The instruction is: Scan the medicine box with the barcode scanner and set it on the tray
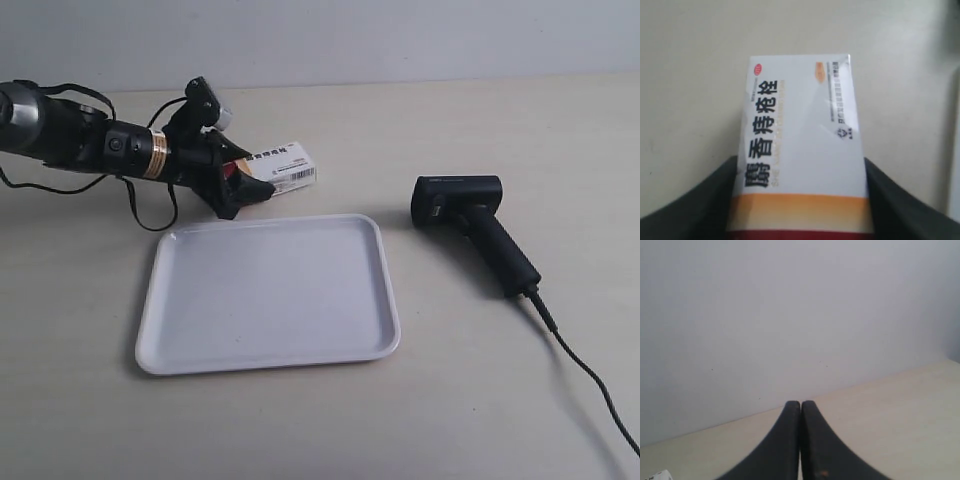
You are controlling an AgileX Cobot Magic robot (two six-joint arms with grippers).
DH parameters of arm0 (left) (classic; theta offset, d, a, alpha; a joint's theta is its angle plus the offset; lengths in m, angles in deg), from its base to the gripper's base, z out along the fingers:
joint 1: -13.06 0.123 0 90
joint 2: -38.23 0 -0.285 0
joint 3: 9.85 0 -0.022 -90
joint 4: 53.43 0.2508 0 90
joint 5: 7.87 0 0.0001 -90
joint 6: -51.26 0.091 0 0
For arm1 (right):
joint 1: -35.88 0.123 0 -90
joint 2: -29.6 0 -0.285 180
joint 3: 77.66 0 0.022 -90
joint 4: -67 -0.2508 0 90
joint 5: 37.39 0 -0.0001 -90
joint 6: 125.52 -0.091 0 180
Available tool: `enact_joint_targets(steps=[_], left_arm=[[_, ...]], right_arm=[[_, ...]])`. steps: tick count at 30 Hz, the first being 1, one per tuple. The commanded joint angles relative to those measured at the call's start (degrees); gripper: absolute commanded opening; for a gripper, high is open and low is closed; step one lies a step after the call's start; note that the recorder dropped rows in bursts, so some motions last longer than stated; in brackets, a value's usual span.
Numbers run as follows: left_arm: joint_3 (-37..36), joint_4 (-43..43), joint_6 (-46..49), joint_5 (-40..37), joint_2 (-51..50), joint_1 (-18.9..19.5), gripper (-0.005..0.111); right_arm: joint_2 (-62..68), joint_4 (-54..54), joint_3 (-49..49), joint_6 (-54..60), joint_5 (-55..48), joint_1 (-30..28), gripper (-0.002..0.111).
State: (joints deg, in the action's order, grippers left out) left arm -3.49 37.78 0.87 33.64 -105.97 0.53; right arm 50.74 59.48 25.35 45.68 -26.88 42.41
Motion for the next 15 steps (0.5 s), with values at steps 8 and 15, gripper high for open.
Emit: enact_joint_targets(steps=[8,15], left_arm=[[-8.26,8.73,-8.08,15.04,21.69,-1.33,0.001],[-22.56,8.73,-1.85,14.48,33.84,-3.38,0.001]], right_arm=[[31.50,2.43,15.57,-0.17,-8.73,6.23,0.002],[58.92,2.60,25.61,1.32,-5.74,14.24,0.039]])
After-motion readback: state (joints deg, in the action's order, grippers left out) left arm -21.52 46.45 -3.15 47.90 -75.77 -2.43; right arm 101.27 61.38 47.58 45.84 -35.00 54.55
